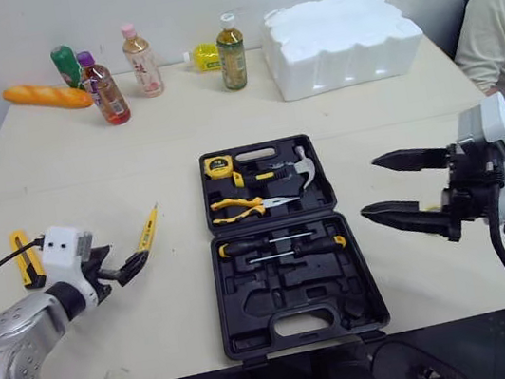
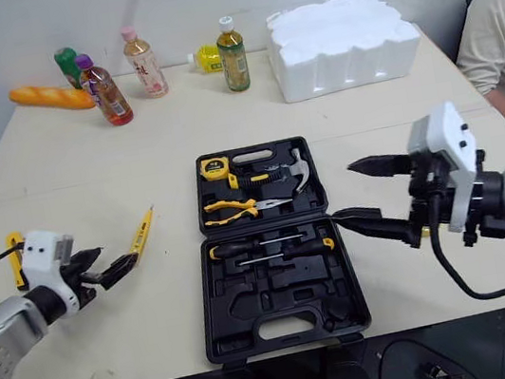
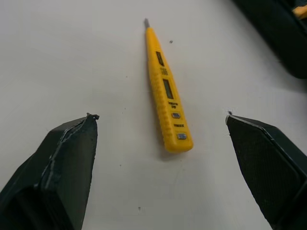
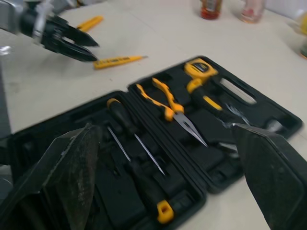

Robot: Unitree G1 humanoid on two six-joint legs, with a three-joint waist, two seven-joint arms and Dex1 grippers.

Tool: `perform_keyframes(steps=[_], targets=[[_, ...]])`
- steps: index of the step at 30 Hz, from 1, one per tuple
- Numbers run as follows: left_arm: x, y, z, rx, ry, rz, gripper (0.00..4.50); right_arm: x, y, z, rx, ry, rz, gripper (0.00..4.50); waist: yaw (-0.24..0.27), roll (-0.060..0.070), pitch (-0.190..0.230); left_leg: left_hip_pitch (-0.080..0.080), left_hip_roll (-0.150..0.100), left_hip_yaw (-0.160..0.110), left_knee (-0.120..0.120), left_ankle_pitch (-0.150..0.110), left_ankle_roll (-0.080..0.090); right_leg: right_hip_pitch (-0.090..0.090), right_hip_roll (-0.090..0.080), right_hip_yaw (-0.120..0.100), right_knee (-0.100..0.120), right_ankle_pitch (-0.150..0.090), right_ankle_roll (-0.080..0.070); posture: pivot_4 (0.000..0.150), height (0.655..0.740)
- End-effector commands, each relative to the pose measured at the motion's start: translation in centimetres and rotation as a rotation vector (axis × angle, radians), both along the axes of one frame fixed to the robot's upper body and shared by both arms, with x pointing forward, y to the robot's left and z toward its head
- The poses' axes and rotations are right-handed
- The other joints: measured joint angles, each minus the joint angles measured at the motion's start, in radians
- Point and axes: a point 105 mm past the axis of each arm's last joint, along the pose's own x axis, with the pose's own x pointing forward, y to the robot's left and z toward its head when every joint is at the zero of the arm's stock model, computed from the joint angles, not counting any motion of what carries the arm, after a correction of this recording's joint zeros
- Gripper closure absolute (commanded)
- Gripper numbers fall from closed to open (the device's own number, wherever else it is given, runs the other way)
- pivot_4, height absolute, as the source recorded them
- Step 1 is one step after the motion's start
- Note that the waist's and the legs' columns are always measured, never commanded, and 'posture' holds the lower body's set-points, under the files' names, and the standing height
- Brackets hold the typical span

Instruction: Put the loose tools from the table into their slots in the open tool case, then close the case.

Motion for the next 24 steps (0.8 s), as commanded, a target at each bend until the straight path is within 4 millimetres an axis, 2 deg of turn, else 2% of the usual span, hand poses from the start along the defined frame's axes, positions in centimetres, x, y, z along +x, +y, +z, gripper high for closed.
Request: perform_keyframes(steps=[1,7,10,11,12,15,19,21,24], targets=[[0.6,0.3,-0.3,0.052,0.004,0.028,0.0,-1.1,1.3,0.4,-0.005,-0.014,0.076,0.07,0.001,-0.001,0.0,0.0,0.0,0.0,0.0,0.0,0.0,0.0,0.0,0.0,0.0,0.0,0.0,0.15,0.7383],[2.5,-2.1,-0.9,0.039,0.013,-0.051,0.0,-1.6,0.6,0.6,-0.016,-0.011,0.104,0.07,0.011,-0.001,0.0,0.0,-0.001,0.0,0.001,0.001,0.001,0.001,0.0,-0.001,0.0,0.0,0.001,0.15,0.7383],[3.1,-2.5,-1.5,0.09,0.03,-0.085,0.0,-1.6,0.0,0.7,-0.014,-0.014,0.087,0.07,0.022,-0.001,0.0,0.001,-0.001,0.001,0.002,0.001,0.001,0.001,0.0,-0.001,0.001,0.0,0.001,0.15,0.7383],[3.2,-2.5,-1.7,0.104,0.034,-0.092,0.54,-1.6,0.0,0.7,-0.014,-0.015,0.084,0.0,0.023,-0.001,0.0,0.001,-0.001,0.001,0.002,0.001,0.001,0.001,0.0,-0.002,0.001,0.0,0.001,0.15,0.7383],[3.3,-2.5,-1.9,0.122,0.039,-0.104,0.83,-1.7,0.1,0.6,-0.012,-0.017,0.083,0.0,0.023,-0.001,0.0,0.001,-0.001,0.001,0.001,0.001,0.001,0.001,0.0,-0.001,0.001,0.0,0.001,0.15,0.7383],[3.7,-2.8,-2.0,0.124,0.043,-0.124,2.08,-1.7,0.1,0.7,-0.005,-0.026,0.078,0.0,0.026,-0.001,-0.001,0.001,-0.001,0.001,0.002,0.001,0.001,0.001,0.0,-0.001,0.001,0.0,0.001,0.15,0.7383],[4.3,-3.3,-1.3,0.12,0.018,-0.163,3.83,-1.7,0.1,1.0,0.01,-0.042,0.07,0.0,0.025,-0.001,-0.001,0.001,-0.001,0.001,0.002,0.001,0.001,0.001,-0.001,-0.001,0.002,0.001,0.001,0.15,0.7383],[4.3,-3.2,-0.7,0.126,-0.004,-0.185,3.9,-1.8,0.1,1.1,0.011,-0.043,0.069,0.0,0.025,-0.001,0.0,0.001,-0.001,0.0,0.002,0.002,0.0,0.001,-0.001,-0.001,0.002,0.0,0.001,0.15,0.7383],[4.1,-3.1,1.3,0.158,-0.055,-0.264,3.9,-2.0,0.1,1.0,0.011,-0.042,0.067,0.0,0.024,-0.001,0.0,0.001,-0.001,0.0,0.001,0.002,0.0,0.001,0.0,-0.001,0.002,0.001,0.001,0.15,0.7383]])
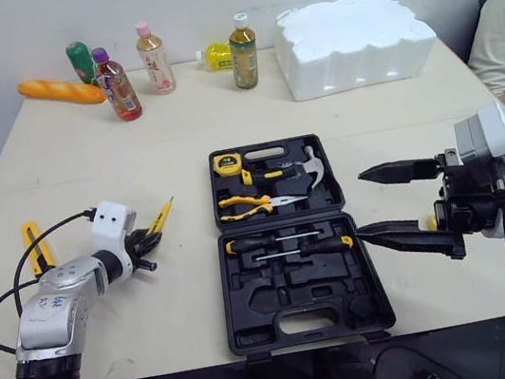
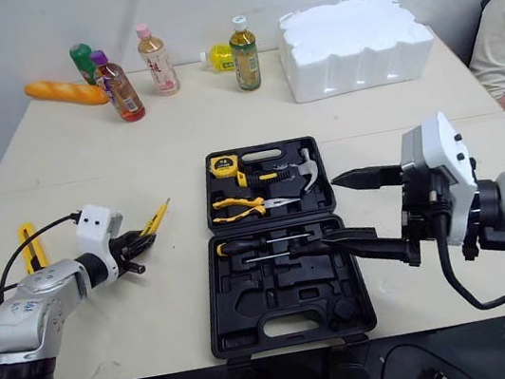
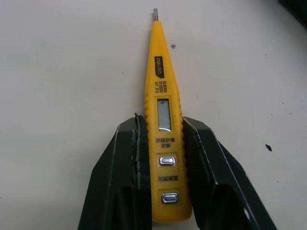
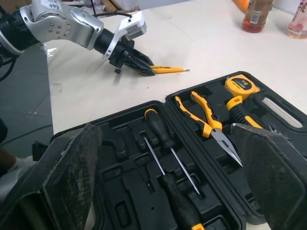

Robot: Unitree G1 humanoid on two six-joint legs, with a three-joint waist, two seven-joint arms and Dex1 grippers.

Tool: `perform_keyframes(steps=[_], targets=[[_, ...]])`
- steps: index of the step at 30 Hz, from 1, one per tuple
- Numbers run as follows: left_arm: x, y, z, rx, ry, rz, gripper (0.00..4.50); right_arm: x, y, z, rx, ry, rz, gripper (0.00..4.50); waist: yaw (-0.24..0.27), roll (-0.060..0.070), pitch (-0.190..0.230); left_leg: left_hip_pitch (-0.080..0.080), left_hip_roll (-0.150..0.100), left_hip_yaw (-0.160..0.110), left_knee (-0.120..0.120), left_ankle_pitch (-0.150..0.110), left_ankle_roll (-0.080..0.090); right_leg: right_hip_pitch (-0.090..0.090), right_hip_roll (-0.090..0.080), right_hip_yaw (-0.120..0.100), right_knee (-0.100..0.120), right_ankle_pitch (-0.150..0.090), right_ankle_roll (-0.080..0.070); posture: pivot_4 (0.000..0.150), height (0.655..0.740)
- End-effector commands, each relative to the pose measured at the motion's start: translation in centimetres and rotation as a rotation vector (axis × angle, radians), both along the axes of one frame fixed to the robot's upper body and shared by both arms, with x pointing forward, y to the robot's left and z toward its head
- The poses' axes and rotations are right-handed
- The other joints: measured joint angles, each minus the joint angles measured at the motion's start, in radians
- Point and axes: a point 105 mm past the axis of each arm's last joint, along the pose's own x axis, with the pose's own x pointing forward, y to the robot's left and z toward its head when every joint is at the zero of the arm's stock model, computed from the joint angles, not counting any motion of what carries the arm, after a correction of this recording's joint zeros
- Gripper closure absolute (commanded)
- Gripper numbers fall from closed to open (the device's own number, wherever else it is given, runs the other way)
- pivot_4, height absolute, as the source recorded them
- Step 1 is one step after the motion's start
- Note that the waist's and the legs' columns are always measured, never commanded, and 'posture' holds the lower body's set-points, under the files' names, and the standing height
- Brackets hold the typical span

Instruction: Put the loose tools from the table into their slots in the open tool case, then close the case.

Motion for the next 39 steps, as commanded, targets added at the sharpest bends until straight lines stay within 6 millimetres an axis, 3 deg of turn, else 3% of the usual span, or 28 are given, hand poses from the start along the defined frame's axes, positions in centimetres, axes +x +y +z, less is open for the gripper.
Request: perform_keyframes(steps=[1,3,7,11,14,25,39], targets=[[-0.2,0.0,2.8,0.049,-0.073,-0.118,3.9,-0.7,0.1,0.8,0.006,-0.043,0.014,0.0,-0.001,-0.001,0.0,0.0,0.0,0.0,0.0,0.0,0.0,0.0,0.0,0.0,-0.001,0.0,0.0,0.15,0.7383],[-0.5,-0.8,5.0,0.094,-0.123,-0.242,3.9,-1.0,0.1,0.5,-0.002,-0.025,0.017,0.0,-0.001,-0.001,0.001,-0.001,0.0,-0.001,0.0,0.0,0.0,-0.001,0.0,0.0,-0.001,0.0,0.0,0.15,0.7383],[-2.8,-5.3,8.5,0.125,-0.163,-0.606,3.9,-1.7,-0.1,-0.4,-0.029,0.029,0.03,0.0,0.002,-0.001,0.001,-0.002,0.0,-0.001,-0.001,0.0,0.0,-0.001,-0.001,0.0,-0.003,0.0,-0.001,0.15,0.7383],[-6.0,-9.1,8.5,0.15,-0.078,-0.904,3.9,-2.5,-0.4,-1.6,-0.067,0.08,0.034,0.0,-0.002,-0.001,0.001,-0.003,0.0,-0.001,-0.002,-0.001,0.001,0.0,-0.002,0.001,-0.007,0.0,-0.001,0.15,0.7383],[-7.8,-11.0,7.4,0.203,0.028,-1.05,3.9,-3.1,-0.5,-2.9,-0.108,0.115,0.027,0.0,-0.003,-0.001,0.001,-0.004,0.001,0.0,-0.002,-0.001,0.001,0.0,0.0,0.001,-0.007,0.0,-0.001,0.15,0.7383],[-7.5,-13.6,3.3,0.355,0.164,-1.089,3.9,-4.1,0.0,-4.3,-0.098,0.146,0.005,0.0,-0.001,-0.003,0.002,-0.001,0.002,0.004,0.004,0.0,0.004,0.001,0.015,0.002,-0.002,0.002,0.003,0.15,0.7383],[-5.9,-15.1,1.9,0.415,0.114,-1.058,3.9,-4.2,0.3,-4.8,-0.082,0.156,0.003,0.0,0.0,-0.003,0.002,-0.003,0.002,0.004,0.009,-0.001,0.005,0.001,0.015,0.002,0.001,0.001,0.003,0.15,0.7383]])
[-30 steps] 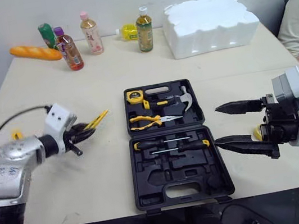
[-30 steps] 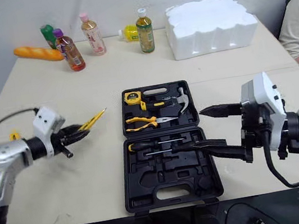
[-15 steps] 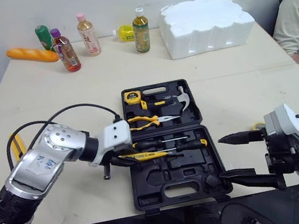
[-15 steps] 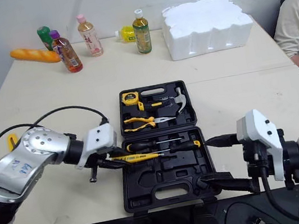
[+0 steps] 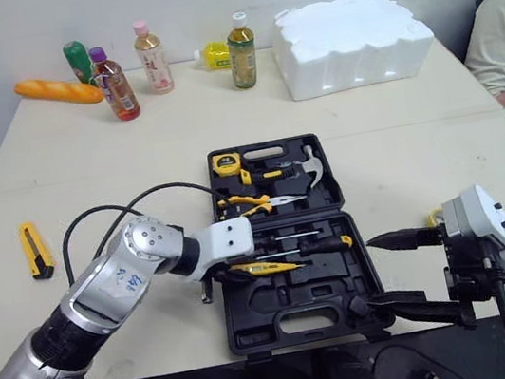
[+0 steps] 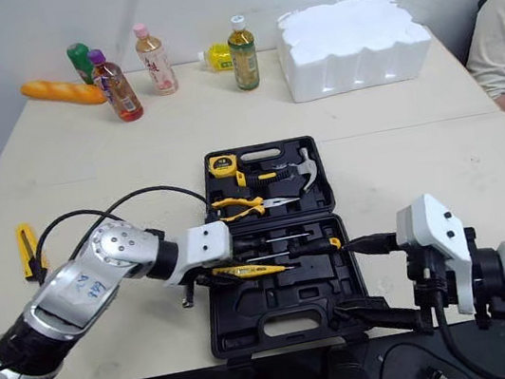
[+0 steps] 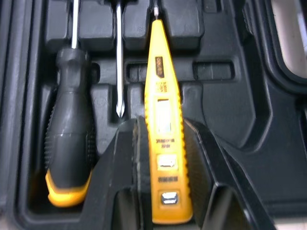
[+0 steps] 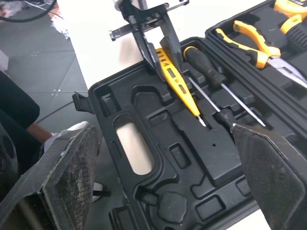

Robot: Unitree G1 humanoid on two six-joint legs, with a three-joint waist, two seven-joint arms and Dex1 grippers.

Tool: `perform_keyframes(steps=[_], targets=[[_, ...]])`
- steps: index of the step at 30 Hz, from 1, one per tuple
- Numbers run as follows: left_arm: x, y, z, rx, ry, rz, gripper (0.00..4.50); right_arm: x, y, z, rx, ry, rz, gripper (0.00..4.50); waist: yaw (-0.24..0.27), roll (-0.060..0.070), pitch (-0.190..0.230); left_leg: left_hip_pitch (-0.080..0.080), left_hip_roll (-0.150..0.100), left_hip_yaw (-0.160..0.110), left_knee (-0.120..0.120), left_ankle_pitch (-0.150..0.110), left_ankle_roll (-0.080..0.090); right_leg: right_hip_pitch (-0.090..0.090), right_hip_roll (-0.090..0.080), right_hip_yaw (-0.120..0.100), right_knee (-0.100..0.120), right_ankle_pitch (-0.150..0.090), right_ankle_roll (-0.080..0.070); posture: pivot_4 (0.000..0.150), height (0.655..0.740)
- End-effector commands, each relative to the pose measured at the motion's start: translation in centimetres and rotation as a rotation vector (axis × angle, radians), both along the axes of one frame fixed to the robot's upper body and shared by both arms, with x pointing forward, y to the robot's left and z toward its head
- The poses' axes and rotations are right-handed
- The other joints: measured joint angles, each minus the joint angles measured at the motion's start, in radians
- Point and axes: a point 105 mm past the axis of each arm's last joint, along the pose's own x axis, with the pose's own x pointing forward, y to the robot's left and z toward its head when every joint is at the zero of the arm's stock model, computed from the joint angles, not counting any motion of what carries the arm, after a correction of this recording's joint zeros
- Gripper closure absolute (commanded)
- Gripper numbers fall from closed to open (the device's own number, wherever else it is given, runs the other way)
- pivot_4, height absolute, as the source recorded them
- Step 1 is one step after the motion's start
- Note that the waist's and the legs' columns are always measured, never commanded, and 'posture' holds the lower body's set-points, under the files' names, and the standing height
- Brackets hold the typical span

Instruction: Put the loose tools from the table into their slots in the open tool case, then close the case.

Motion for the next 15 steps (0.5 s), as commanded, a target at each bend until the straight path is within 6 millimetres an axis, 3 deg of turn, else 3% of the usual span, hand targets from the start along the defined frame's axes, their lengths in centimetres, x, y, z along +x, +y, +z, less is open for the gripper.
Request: perform_keyframes(steps=[1,4,6,7,10,13,15], targets=[[0.3,0.0,0.0,0.01,-0.018,0.012,3.9,-0.2,0.4,0.6,0.002,-0.045,0.021,0.0,0.0,0.0,0.0,0.0,0.0,0.0,0.001,0.0,0.0,0.0,0.0,0.0,0.0,0.0,0.0,0.15,0.7383],[0.5,-0.3,-0.2,-0.003,-0.019,0.02,3.9,-0.2,0.3,0.5,-0.003,-0.044,0.018,0.0,0.001,0.0,0.0,0.0,0.0,0.0,0.002,0.0,0.0,0.0,0.0,0.0,0.001,0.0,0.0,0.15,0.7383],[0.6,-0.5,-0.2,-0.038,0.015,0.047,2.89,-0.1,0.3,0.5,-0.004,-0.045,0.018,0.0,0.001,0.0,0.0,0.0,0.0,0.0,0.002,0.0,0.0,0.001,0.0,0.0,0.002,0.0,0.0,0.15,0.7383],[0.5,-0.4,-0.2,-0.057,0.042,0.054,2.67,-0.1,0.3,0.4,-0.004,-0.046,0.017,0.0,0.001,0.0,0.0,0.0,0.0,0.0,0.003,0.0,0.0,0.001,0.0,0.0,0.002,0.0,0.0,0.15,0.7383],[0.1,0.2,0.5,-0.108,0.099,0.067,1.16,-0.1,0.3,0.3,-0.004,-0.047,0.016,0.0,-0.001,0.0,0.0,0.0,0.0,-0.001,0.003,0.0,0.0,0.0,0.0,0.0,0.002,0.0,0.0,0.15,0.7383],[-0.3,1.0,2.8,-0.202,0.097,0.012,0.26,0.0,0.3,0.3,-0.004,-0.055,0.01,0.0,-0.001,0.0,0.0,0.0,0.001,-0.001,0.003,0.0,0.0,0.0,0.0,0.0,0.003,0.0,-0.001,0.15,0.7383],[0.2,0.6,4.4,-0.301,-0.025,-0.066,0.26,0.1,0.2,0.2,-0.001,-0.058,0.004,0.0,-0.001,0.0,0.0,0.0,0.001,-0.001,0.003,0.0,0.0,0.0,0.0,-0.001,0.003,0.0,-0.001,0.15,0.7383]])
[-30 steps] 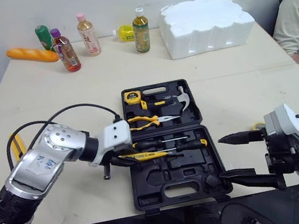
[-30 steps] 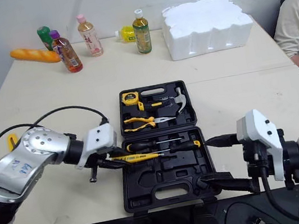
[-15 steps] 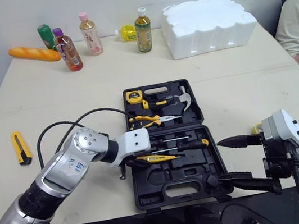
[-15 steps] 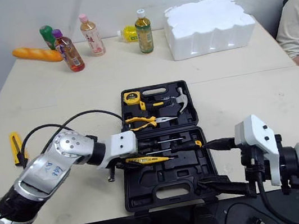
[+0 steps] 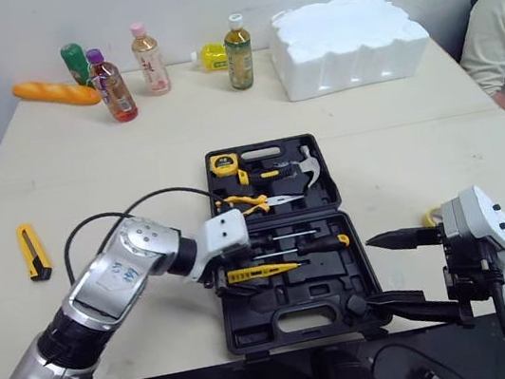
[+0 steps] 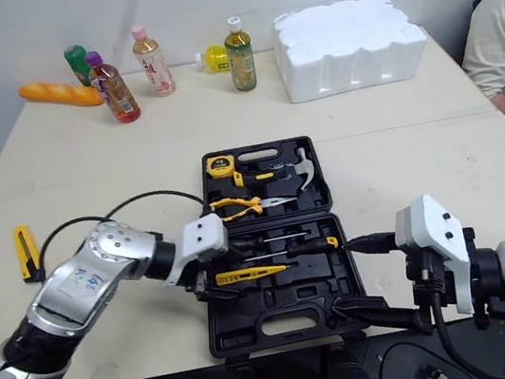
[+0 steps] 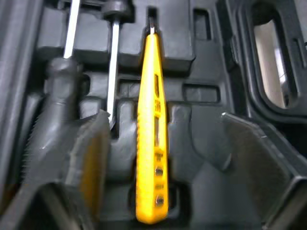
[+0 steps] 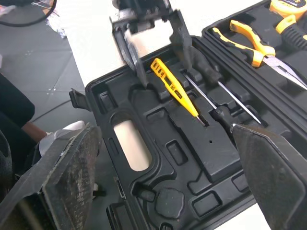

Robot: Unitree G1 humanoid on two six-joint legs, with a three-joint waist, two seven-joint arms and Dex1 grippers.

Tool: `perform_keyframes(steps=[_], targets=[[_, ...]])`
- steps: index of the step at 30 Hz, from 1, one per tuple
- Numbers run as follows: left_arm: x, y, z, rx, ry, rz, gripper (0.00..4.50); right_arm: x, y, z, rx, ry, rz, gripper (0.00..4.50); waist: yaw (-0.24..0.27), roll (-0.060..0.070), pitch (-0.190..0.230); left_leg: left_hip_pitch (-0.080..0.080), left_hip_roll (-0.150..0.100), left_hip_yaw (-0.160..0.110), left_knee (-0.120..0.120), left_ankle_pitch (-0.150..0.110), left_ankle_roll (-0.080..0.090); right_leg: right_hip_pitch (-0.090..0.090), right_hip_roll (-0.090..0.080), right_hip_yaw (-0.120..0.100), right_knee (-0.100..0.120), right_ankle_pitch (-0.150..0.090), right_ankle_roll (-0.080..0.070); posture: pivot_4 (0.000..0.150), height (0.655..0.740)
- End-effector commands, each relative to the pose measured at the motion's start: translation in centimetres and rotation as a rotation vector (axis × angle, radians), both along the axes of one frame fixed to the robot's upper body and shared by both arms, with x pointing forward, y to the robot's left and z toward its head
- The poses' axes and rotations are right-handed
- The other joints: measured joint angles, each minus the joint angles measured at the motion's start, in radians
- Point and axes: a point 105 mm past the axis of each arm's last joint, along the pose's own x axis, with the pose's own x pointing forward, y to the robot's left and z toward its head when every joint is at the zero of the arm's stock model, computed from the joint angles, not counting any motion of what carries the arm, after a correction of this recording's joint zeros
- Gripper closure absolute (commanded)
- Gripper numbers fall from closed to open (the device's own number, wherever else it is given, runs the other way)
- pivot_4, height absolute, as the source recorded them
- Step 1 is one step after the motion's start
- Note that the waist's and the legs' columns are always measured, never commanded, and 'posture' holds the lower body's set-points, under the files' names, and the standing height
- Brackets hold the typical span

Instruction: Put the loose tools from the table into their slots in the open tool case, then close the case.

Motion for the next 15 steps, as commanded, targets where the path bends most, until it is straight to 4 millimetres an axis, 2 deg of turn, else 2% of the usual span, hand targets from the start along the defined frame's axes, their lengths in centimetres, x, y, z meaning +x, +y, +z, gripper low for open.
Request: perform_keyframes(steps=[1,2,3,5,10,11,13,15], targets=[[0.6,-0.6,3.2,-0.196,-0.165,-0.08,0.26,0.0,0.2,0.2,0.009,-0.035,0.008,0.0,0.001,0.0,0.0,0.0,0.0,0.0,0.0,0.0,0.0,0.0,-0.001,0.0,0.0,0.0,0.0,0.15,0.7383],[0.8,-0.7,3.4,-0.248,-0.17,-0.08,0.26,0.1,0.2,0.2,0.01,-0.036,0.006,0.0,0.004,0.0,0.0,0.0,0.0,0.0,0.0,0.0,0.0,0.0,-0.001,0.0,0.0,0.0,0.0,0.15,0.7383],[0.9,-0.9,3.6,-0.307,-0.171,-0.092,0.47,0.2,0.2,0.1,0.008,-0.037,0.005,0.0,0.005,0.0,0.0,0.0,-0.001,0.0,0.0,0.0,0.0,0.001,-0.002,0.0,0.0,0.0,0.0,0.15,0.7383],[1.1,-0.8,2.9,-0.316,-0.225,-0.135,1.12,0.3,0.2,0.0,0.006,-0.039,0.005,0.0,0.003,0.0,0.0,0.0,-0.002,0.0,0.001,0.0,0.0,0.001,-0.003,0.0,-0.001,0.0,0.0,0.15,0.7383],[0.4,-0.7,-0.5,-0.271,-0.173,-0.216,3.3,0.3,0.1,0.0,0.004,-0.041,0.005,0.0,0.0,0.0,0.0,0.0,-0.001,0.002,0.001,0.0,0.0,0.0,-0.003,0.0,-0.001,0.0,0.0,0.15,0.7383],[0.6,-0.7,-1.1,-0.25,-0.183,-0.213,3.91,0.4,0.1,0.0,0.001,-0.041,0.004,0.0,0.001,0.0,0.0,0.0,-0.001,0.002,0.001,0.0,0.0,0.0,-0.003,0.0,0.0,0.0,0.0,0.15,0.7383],[0.9,-0.6,-2.0,-0.218,-0.188,-0.211,4.47,0.4,0.1,-0.1,-0.001,-0.041,0.002,0.0,0.001,0.0,0.0,0.0,-0.001,0.002,0.001,0.0,0.0,0.0,-0.003,0.0,0.0,0.0,0.0,0.15,0.7383],[0.8,-0.6,-2.5,-0.2,-0.179,-0.22,4.47,0.3,0.2,-0.1,-0.001,-0.041,0.003,0.0,0.002,0.0,0.0,0.0,-0.001,0.002,0.001,0.0,0.0,0.0,-0.003,0.0,0.0,0.0,0.001,0.15,0.7383]])
